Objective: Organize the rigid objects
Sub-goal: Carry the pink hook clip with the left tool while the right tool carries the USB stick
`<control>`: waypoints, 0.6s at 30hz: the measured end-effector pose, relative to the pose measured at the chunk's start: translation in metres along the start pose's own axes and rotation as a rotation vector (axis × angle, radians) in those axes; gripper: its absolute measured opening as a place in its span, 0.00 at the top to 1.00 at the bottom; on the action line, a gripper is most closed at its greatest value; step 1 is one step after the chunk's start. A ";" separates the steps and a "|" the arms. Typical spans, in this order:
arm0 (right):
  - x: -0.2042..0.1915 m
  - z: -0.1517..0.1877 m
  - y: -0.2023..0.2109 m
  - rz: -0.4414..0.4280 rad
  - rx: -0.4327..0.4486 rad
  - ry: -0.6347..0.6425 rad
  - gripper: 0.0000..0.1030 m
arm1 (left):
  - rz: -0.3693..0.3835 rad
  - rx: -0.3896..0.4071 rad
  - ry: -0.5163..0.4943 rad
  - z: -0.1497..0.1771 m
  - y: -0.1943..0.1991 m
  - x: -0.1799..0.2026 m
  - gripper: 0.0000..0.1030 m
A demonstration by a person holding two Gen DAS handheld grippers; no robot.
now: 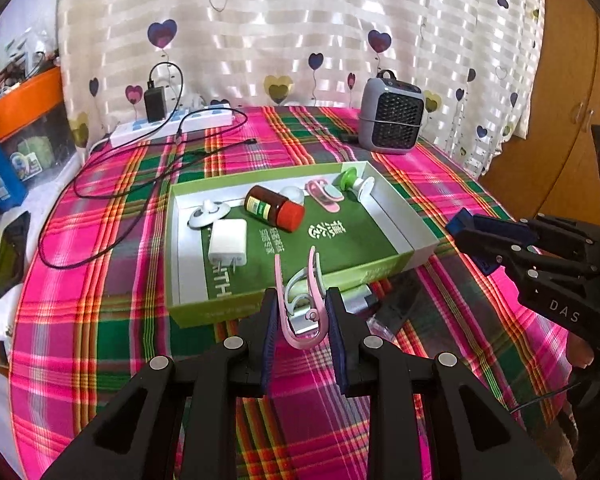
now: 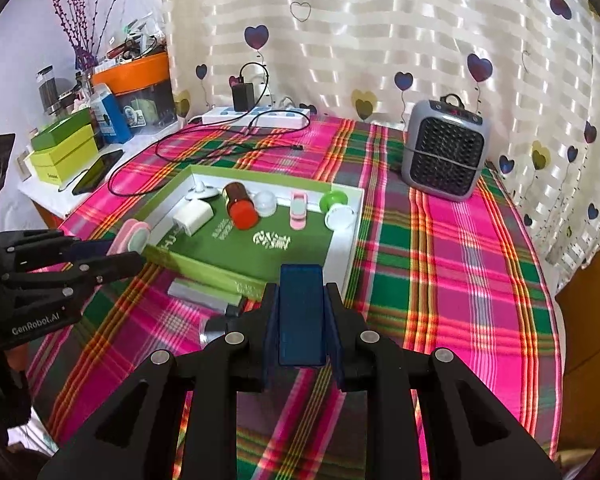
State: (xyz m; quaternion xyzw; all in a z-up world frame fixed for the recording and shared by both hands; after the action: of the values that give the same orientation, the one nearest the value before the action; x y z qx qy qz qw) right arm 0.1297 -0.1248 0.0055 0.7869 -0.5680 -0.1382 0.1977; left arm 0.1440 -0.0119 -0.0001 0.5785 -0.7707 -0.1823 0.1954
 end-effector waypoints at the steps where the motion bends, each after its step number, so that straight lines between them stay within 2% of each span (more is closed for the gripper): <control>1: -0.001 -0.003 -0.003 -0.001 0.002 0.003 0.78 | 0.000 -0.001 0.001 -0.001 -0.002 0.000 0.79; 18: -0.010 -0.030 -0.054 -0.046 -0.012 0.006 0.78 | -0.004 -0.026 0.013 -0.010 -0.039 -0.010 0.79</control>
State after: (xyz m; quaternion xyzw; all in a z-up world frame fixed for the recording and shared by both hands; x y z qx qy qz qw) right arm 0.1853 -0.0955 0.0065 0.7990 -0.5482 -0.1439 0.2007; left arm 0.1833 -0.0131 -0.0122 0.5785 -0.7658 -0.1889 0.2077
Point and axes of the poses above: each gripper's, at about its wrist camera, not at the fingertips, and y roughly against the way its jaws point, x to its right, z to its underside, the point moved 9 cm from there along -y, roughly the way its jaws point, and after that the axes turned 15 degrees about x, right-handed, at the moved point
